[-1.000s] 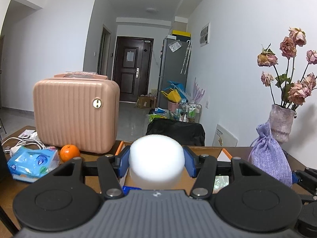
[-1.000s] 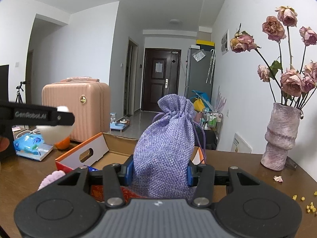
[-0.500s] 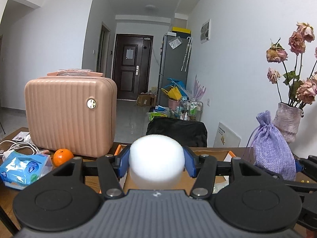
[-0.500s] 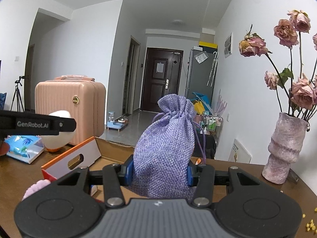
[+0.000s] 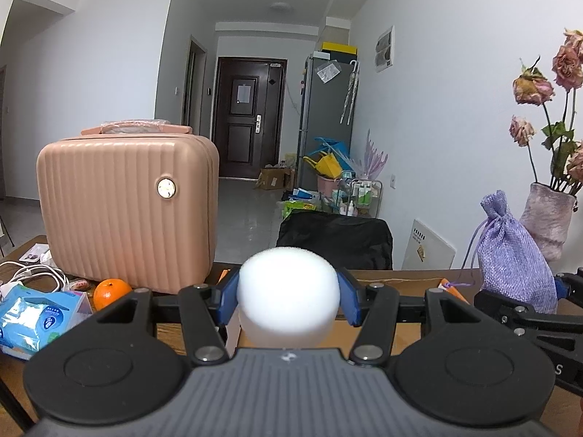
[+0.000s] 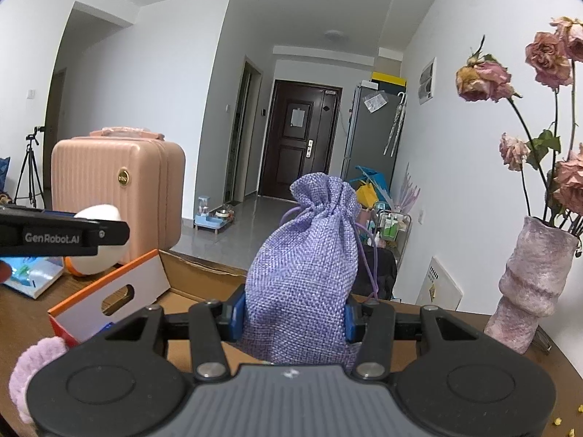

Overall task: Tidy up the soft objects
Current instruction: 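Carry the white sponge and purple sachet over the cardboard box with both tools, then open the left tool to drop the sponge while the right tool releases the sachet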

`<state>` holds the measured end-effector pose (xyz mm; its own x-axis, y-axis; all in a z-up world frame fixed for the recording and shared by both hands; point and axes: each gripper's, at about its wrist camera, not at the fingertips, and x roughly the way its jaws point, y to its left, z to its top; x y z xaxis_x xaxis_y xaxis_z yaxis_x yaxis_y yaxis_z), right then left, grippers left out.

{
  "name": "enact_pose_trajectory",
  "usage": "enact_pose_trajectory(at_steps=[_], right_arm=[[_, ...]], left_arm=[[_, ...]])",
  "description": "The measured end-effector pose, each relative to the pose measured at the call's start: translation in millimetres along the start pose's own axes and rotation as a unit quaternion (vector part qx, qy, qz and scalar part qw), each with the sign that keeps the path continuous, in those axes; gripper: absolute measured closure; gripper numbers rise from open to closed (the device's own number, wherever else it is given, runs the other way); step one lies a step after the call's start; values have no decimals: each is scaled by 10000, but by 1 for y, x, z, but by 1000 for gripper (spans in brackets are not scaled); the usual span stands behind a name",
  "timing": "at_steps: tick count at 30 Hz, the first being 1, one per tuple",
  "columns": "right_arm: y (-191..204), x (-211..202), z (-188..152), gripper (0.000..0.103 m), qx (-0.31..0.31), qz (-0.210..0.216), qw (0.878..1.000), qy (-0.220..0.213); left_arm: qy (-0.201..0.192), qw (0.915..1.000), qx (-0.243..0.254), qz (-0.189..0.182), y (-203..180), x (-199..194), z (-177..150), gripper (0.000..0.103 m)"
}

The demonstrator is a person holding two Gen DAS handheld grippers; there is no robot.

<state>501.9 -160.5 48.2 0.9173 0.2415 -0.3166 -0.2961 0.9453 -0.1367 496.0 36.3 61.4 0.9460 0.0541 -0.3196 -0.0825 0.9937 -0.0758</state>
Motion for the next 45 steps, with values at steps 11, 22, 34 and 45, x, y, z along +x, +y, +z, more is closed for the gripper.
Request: enact_pose_trajectory(at_steps=[11, 22, 34, 45], right_arm=[[0, 31, 3, 56, -232, 57, 9994, 242], [0, 54, -5, 55, -249, 56, 9984, 497], [0, 74, -16, 55, -142, 93, 9969, 762], [0, 78, -19, 48, -129, 152, 9960, 866]], left_arm=[[137, 9998, 98, 101, 2, 24, -3, 47], [313, 9993, 129, 179, 5, 41, -8, 48], [572, 9979, 263, 174, 3, 58, -20, 48], [665, 9972, 263, 205, 1, 59, -22, 43]])
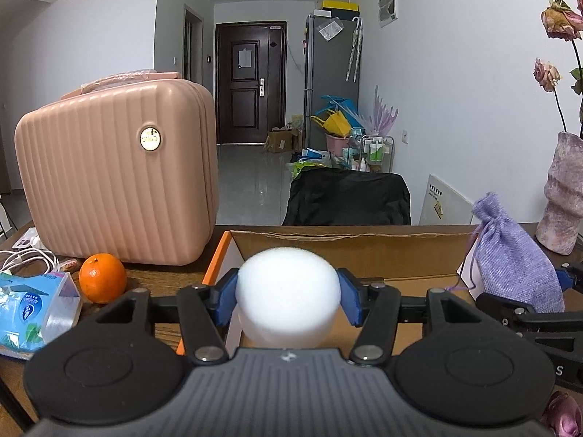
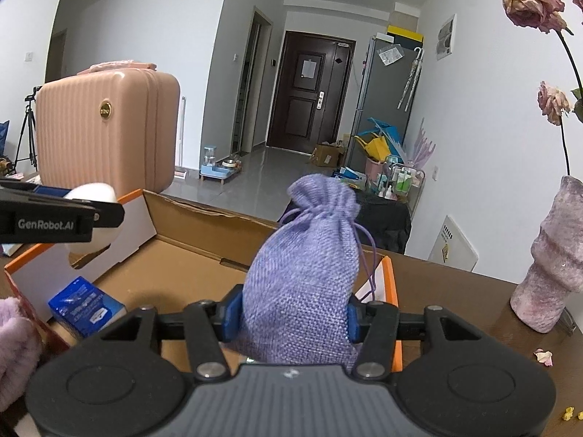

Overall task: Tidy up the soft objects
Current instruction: 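Open the left tool to drop the sponge while the right tool releases the sachet, then withdraw both open tools from the box back over the table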

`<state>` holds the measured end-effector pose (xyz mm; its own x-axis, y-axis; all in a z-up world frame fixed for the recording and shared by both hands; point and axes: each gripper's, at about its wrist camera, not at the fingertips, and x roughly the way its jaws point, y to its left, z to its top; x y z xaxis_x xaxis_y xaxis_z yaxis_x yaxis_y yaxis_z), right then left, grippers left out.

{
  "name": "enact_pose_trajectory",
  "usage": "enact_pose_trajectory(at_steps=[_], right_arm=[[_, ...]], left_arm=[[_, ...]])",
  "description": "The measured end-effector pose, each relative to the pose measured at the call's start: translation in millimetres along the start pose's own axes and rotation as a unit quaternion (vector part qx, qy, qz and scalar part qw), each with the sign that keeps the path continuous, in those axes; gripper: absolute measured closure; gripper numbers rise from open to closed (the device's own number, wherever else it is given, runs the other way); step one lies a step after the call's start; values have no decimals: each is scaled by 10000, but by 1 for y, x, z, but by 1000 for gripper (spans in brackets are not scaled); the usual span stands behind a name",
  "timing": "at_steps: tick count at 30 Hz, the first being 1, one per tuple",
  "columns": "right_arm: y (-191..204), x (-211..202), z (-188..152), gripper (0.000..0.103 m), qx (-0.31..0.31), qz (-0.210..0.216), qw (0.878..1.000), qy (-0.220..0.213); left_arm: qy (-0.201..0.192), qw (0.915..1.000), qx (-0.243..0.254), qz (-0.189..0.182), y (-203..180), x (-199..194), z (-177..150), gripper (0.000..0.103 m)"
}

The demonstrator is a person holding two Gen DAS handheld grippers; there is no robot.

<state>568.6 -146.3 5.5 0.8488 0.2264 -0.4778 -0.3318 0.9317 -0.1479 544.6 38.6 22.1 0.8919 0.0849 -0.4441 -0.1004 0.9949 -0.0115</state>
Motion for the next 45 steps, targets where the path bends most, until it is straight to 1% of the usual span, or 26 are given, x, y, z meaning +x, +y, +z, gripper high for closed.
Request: enact_pose_trajectory(at_steps=[1, 2, 3, 4, 5, 6, 7, 8, 11, 14, 24, 28, 37, 45], right_arm=[[0, -1, -1, 45, -3, 18, 10000, -9], [0, -1, -1, 38, -6, 34, 10000, -14], [0, -1, 0, 33, -13, 25, 10000, -22], [1, -2, 0, 23, -20, 17, 10000, -39], [1, -2, 0, 18, -21, 10, 10000, -59], [1, -3, 0, 17, -23, 0, 10000, -81], [1, -4, 0, 15, -27, -11, 9999, -109], [1, -4, 0, 10, -30, -22, 9999, -122], [1, -4, 0, 3, -25, -65, 9999, -113], [1, -4, 1, 1, -24, -100, 9999, -112], [2, -6, 1, 0, -44, -199, 9997, -109], [2, -10, 2, 0, -34, -318, 9994, -153], [-3, -31, 1, 0, -30, -504, 9982, -336], [-3, -60, -6, 0, -36, -508, 9972, -539]], left_arm=[[2, 10000, -13, 2, 0, -1, 0, 38], [-2, 10000, -23, 21, 1, 0, 1, 34], [-21, 10000, -29, 68, 1, -1, 0, 24], [-57, 9999, -39, 144, 1, -2, 0, 15], [-91, 9997, -48, 201, 1, -2, 0, 13], [-111, 9996, -55, 237, 2, -3, 1, 10], [-114, 9996, -76, 262, 2, -3, 1, 3], [-122, 9994, -101, 303, 3, -3, 1, 0], [-131, 9989, -126, 425, 5, -2, 2, 0], [-81, 9987, -184, 460, 8, 0, 2, 0], [-42, 9986, -250, 458, 10, -2, 3, 0], [-52, 9986, -306, 439, 12, -6, 4, 0], [-249, 9980, -403, 421, 15, -31, 4, 0], [-378, 9980, -308, 395, 17, -58, -6, 0]])
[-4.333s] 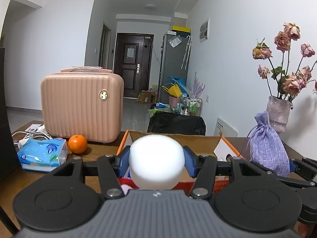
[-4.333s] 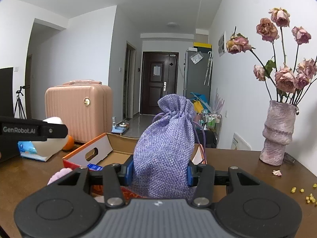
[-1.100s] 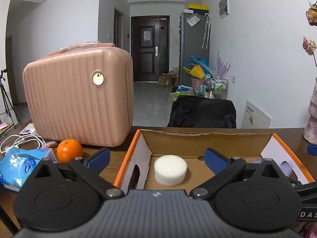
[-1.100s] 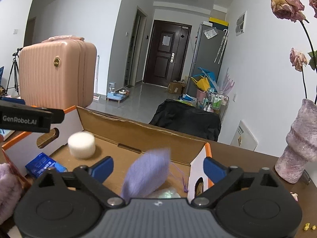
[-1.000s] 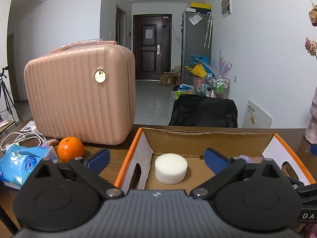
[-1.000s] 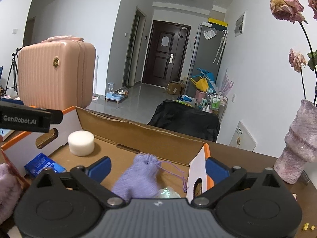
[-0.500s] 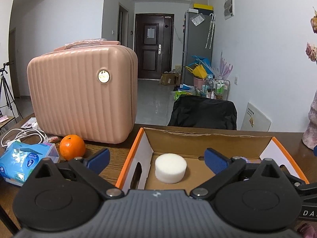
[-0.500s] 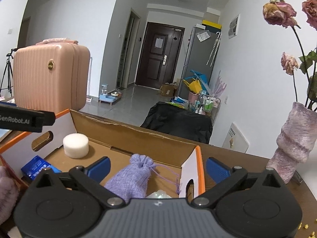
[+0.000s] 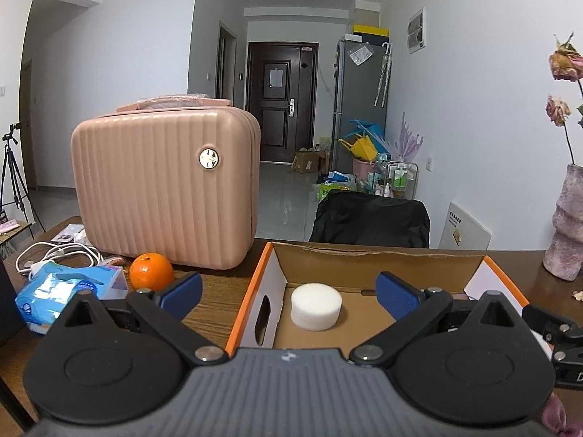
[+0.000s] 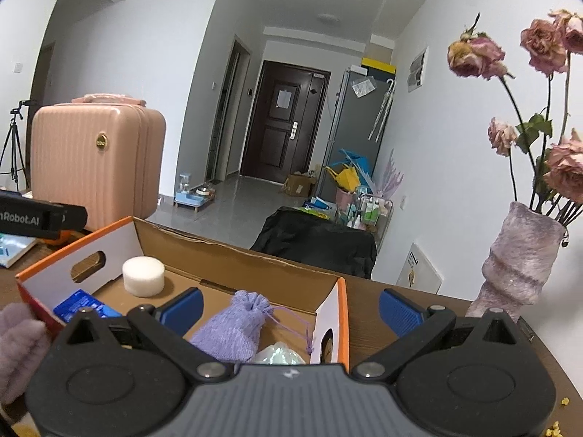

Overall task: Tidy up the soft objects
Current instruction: 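Withdraw both open tools from the box back over the table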

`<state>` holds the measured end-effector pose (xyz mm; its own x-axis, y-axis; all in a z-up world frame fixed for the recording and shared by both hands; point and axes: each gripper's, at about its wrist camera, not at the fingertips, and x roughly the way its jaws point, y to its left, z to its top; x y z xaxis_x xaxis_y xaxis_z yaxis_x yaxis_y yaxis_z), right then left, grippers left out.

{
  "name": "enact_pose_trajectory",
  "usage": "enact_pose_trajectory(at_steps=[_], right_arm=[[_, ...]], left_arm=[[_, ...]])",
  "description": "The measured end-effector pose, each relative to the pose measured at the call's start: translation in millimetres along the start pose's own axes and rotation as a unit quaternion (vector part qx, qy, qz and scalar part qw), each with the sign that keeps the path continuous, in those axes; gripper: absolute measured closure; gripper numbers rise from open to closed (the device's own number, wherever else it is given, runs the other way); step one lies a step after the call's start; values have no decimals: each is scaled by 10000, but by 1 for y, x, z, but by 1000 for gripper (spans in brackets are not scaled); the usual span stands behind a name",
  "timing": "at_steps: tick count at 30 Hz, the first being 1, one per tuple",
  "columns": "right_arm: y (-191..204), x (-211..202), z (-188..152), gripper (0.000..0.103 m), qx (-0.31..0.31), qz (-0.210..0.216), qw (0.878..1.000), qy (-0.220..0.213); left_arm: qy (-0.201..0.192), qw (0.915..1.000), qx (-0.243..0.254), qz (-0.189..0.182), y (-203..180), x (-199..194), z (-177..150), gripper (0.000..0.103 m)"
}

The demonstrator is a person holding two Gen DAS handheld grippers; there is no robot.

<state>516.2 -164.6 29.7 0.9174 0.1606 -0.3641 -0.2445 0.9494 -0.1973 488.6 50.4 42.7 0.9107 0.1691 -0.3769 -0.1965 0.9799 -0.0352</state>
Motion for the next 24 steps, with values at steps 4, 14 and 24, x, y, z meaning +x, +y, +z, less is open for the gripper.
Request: enact_pose_trajectory(at_steps=[4, 14, 24], right_arm=[[0, -17, -4, 0, 4, 14, 9999, -137], [-5, -58, -23, 0, 59, 55, 9994, -325], [2, -92, -45, 0, 38, 57, 9993, -363]], left_arm=[[-40, 10000, 51, -35, 5, -14, -6, 0], [-17, 10000, 53, -25, 31, -39, -26, 0], [-34, 9999, 89, -77, 46, -72, -44, 0]])
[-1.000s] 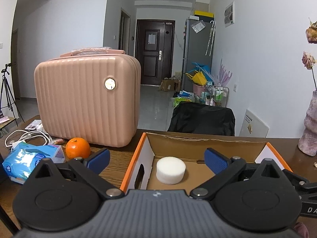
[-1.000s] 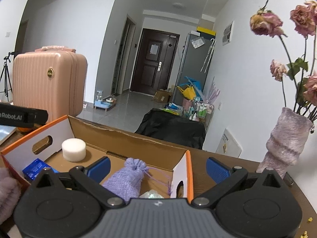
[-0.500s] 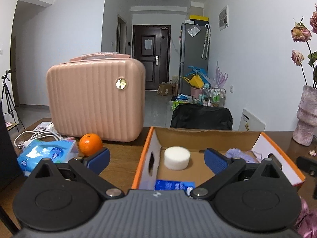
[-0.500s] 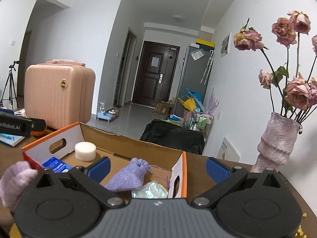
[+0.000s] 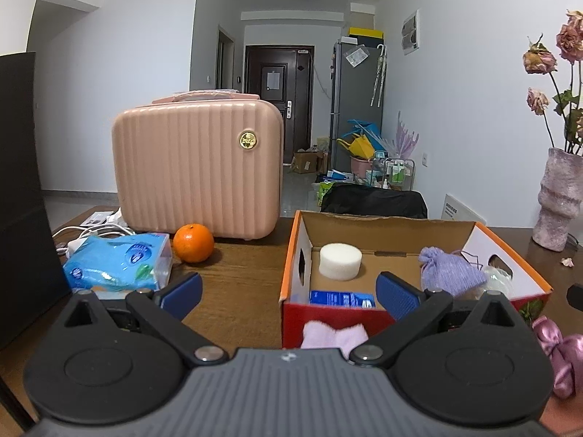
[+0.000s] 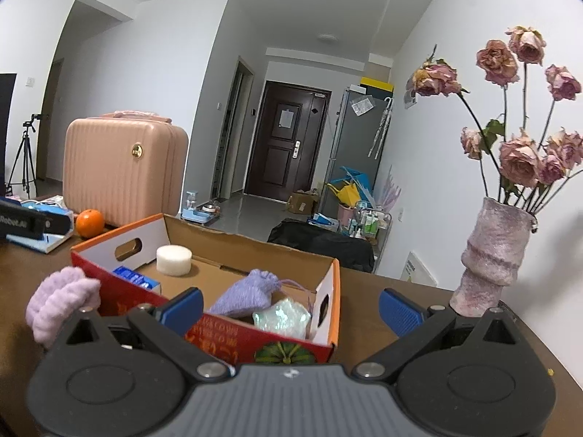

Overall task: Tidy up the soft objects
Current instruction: 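Withdraw both open tools from the box back over the table, then grasp the pink rectangular sponge with the right tool and lift it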

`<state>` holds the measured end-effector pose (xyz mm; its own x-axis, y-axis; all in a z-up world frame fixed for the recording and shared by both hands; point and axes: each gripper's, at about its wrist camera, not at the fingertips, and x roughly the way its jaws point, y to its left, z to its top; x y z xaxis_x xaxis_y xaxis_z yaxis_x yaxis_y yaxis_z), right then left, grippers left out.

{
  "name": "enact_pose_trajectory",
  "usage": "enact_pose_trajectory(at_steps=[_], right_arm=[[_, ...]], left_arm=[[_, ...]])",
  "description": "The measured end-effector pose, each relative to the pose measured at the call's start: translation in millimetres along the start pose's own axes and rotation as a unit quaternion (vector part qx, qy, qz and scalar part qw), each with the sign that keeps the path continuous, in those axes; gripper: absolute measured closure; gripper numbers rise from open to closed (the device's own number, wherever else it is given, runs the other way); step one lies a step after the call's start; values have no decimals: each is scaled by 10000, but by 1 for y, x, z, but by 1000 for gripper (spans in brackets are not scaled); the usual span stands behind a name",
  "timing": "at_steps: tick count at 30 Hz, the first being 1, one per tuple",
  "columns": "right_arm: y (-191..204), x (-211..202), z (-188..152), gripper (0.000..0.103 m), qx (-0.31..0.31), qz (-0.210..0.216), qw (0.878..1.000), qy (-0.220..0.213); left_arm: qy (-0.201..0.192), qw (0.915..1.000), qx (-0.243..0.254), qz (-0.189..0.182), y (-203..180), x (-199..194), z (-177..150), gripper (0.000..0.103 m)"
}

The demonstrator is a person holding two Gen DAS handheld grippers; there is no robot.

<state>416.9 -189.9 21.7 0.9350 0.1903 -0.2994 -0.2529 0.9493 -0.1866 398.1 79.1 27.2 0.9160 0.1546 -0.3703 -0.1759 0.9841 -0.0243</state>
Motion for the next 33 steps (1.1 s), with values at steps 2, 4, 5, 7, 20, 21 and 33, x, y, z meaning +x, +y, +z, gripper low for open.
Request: enact_pose_trajectory(at_steps=[2, 4, 5, 7, 20, 21, 33], right_arm=[[1, -8, -6, 0, 24, -42, 10000, 10], [2, -16, -11, 0, 73, -78, 9999, 31], [3, -21, -14, 0, 110, -72, 9999, 51], [4, -28, -21, 0, 136, -53, 9999, 84], [18, -68, -47, 0, 362, 147, 9990, 205], [19, -71, -48, 0, 372, 152, 9990, 205], [32, -89, -66, 0, 441, 82, 9983, 362]], left_arm=[[37, 10000, 6, -5, 3, -8, -5, 0], [111, 9999, -5, -25, 6, -15, -11, 0], [149, 9999, -6, -35, 6, -17, -14, 0], [204, 9998, 22, -59, 7, -24, -21, 0], [318, 9990, 233, -230, -1, -68, -53, 0], [324, 9989, 242, -237, -1, -71, -55, 0], [405, 9983, 247, -324, -1, -87, -68, 0]])
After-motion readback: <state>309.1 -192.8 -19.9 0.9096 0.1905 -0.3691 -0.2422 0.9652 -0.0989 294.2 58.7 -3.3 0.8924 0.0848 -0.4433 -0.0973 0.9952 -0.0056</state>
